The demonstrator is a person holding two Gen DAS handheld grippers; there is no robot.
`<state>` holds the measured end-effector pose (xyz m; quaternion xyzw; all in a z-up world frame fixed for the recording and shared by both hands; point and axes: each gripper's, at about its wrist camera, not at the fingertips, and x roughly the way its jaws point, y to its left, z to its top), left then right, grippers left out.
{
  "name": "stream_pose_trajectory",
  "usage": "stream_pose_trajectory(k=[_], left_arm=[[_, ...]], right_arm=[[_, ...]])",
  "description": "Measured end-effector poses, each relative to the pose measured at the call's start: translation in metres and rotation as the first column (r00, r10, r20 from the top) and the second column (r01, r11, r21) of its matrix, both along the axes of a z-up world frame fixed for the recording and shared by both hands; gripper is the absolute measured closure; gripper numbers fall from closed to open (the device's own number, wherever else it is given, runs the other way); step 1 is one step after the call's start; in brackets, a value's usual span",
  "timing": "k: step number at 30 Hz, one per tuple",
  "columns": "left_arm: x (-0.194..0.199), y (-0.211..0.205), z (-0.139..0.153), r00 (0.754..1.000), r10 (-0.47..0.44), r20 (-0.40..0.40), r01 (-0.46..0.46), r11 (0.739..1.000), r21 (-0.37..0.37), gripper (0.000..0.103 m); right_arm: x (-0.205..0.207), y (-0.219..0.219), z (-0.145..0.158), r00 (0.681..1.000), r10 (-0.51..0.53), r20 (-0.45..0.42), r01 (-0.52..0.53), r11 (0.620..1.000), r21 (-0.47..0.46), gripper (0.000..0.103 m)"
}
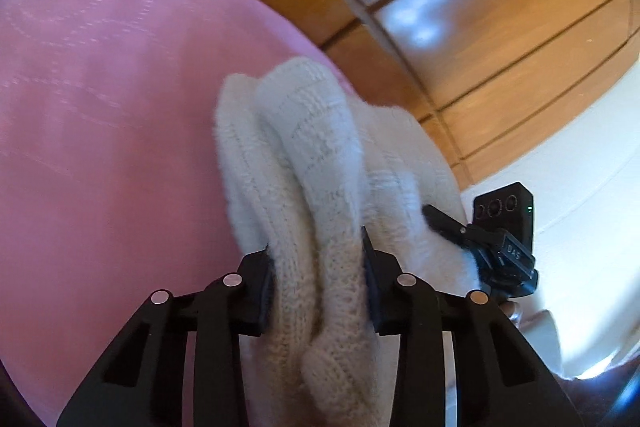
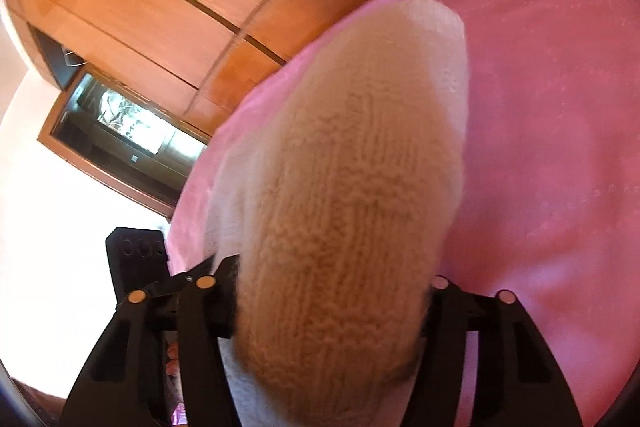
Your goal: Fold small clothes
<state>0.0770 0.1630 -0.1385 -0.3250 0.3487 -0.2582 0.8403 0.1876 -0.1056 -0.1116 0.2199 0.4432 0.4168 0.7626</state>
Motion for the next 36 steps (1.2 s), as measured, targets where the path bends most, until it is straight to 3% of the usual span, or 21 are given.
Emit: stream_pose_trajectory(k=[4, 8, 14, 17, 19, 21, 22, 24, 26, 27, 29, 32, 34, 36], left_arm=[[-0.004, -0.024, 0.017, 0.998, -0.06, 0.029, 0.061, 0.998, -0.021, 0.069], [0.007, -0.083, 0.037, 0.982, -0.18, 0.055, 0.179, 0.984, 0.017, 0.069], [0.044, -0.201, 0.071, 0.929, -0.358, 0.094, 0.352, 0.933, 0.077, 0.069], [0.065, -0.27, 0.083, 0.892, -0.443, 0.089, 0.43, 0.893, 0.131, 0.069], [0.078, -0.318, 0.081, 0.869, -0.492, 0.063, 0.473, 0.86, 0.193, 0.069], [0.084, -0.362, 0.071, 0.859, -0.512, 0.015, 0.477, 0.811, 0.339, 0.069], [0.088, -0.386, 0.057, 0.865, -0.5, -0.036, 0.462, 0.767, 0.446, 0.069], [0.09, -0.407, 0.034, 0.876, -0.477, -0.065, 0.435, 0.727, 0.531, 0.058], [0.094, -0.409, 0.03, 0.896, -0.438, -0.068, 0.405, 0.747, 0.527, 0.034], [0.096, -0.407, 0.029, 0.905, -0.417, -0.08, 0.395, 0.758, 0.518, 0.032], [0.094, -0.4, 0.03, 0.916, -0.393, -0.087, 0.381, 0.776, 0.503, 0.031], [0.076, -0.391, 0.047, 0.935, -0.352, -0.036, 0.316, 0.786, 0.531, 0.031], [0.057, -0.382, 0.06, 0.95, -0.312, 0.009, 0.257, 0.797, 0.546, 0.031], [0.048, -0.375, 0.068, 0.966, -0.254, 0.042, 0.184, 0.795, 0.578, 0.031]], right_arm=[[-0.025, -0.02, 0.025, 0.998, -0.018, 0.067, 0.017, 1.0, 0.012, 0.051], [-0.045, -0.064, 0.048, 0.987, -0.094, 0.132, 0.092, 0.996, 0.021, 0.051], [-0.056, -0.173, 0.071, 0.937, -0.289, 0.198, 0.293, 0.956, 0.01, 0.051], [-0.06, -0.229, 0.067, 0.895, -0.4, 0.198, 0.408, 0.913, 0.0, 0.051], [-0.062, -0.27, 0.052, 0.853, -0.499, 0.152, 0.506, 0.863, -0.01, 0.051], [-0.061, -0.294, 0.031, 0.833, -0.544, 0.102, 0.55, 0.834, -0.04, 0.045], [-0.06, -0.308, 0.01, 0.81, -0.584, 0.044, 0.586, 0.806, -0.08, 0.043], [-0.058, -0.325, -0.034, 0.772, -0.634, -0.043, 0.621, 0.768, -0.159, 0.033], [-0.067, -0.338, -0.058, 0.738, -0.67, -0.083, 0.666, 0.743, -0.074, 0.02], [-0.07, -0.34, -0.061, 0.73, -0.677, -0.097, 0.677, 0.735, -0.039, 0.016], [-0.075, -0.336, -0.055, 0.715, -0.696, -0.064, 0.694, 0.718, -0.058, 0.01], [-0.09, -0.324, -0.025, 0.68, -0.726, 0.102, 0.73, 0.659, -0.181, 0.01], [-0.103, -0.303, 0.0, 0.669, -0.71, 0.222, 0.743, 0.627, -0.235, 0.016], [-0.117, -0.282, 0.018, 0.675, -0.673, 0.303, 0.738, 0.621, -0.265, 0.026]])
